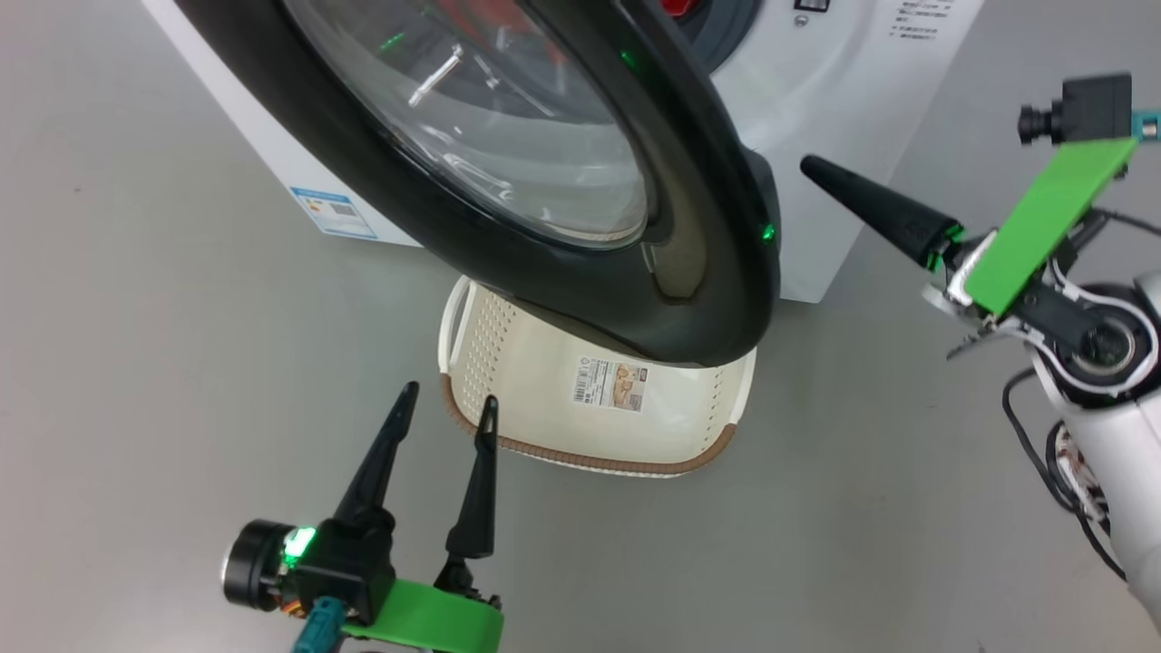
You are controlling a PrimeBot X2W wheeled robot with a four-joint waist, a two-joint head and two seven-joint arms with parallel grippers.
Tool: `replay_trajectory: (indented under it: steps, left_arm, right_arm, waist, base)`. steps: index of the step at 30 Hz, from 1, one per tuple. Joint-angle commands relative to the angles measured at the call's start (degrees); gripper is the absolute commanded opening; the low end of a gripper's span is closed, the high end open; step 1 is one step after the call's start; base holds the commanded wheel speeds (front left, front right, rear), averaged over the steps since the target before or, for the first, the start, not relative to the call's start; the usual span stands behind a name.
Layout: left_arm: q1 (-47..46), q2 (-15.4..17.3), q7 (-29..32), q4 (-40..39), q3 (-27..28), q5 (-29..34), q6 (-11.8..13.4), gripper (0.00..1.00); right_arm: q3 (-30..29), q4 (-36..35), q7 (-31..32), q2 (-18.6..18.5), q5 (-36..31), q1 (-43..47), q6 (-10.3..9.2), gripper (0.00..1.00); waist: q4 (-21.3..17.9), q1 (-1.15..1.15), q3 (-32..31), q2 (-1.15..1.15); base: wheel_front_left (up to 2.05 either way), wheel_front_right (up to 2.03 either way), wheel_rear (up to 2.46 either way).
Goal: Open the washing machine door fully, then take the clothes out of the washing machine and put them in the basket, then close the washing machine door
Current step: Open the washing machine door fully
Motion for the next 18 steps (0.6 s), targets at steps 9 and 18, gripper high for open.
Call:
replay_trajectory:
  steps: [9, 18]
  left_arm:
    - [1.3, 0.6, -0.4, -0.8, 5.0, 1.2, -1.1, 1.00]
    - [2.4, 0.6, -0.4, -0.4, 7.3, 1.8, -2.2, 1.00]
  right_arm:
    - [2.0, -2.8, -6.3, -2.6, -1.1, 7.7, 0.44, 1.00]
    - [4.8, -3.9, -14.8, -5.0, -2.8, 14.8, 0.44, 1.00]
  waist:
    - [-2.7, 0.00, -1.0, 0.00]
    - [-5.2, 0.00, -2.1, 0.00]
  base:
    - [0.00, 0.00, 0.00]
    - [0.00, 0.00, 0.00]
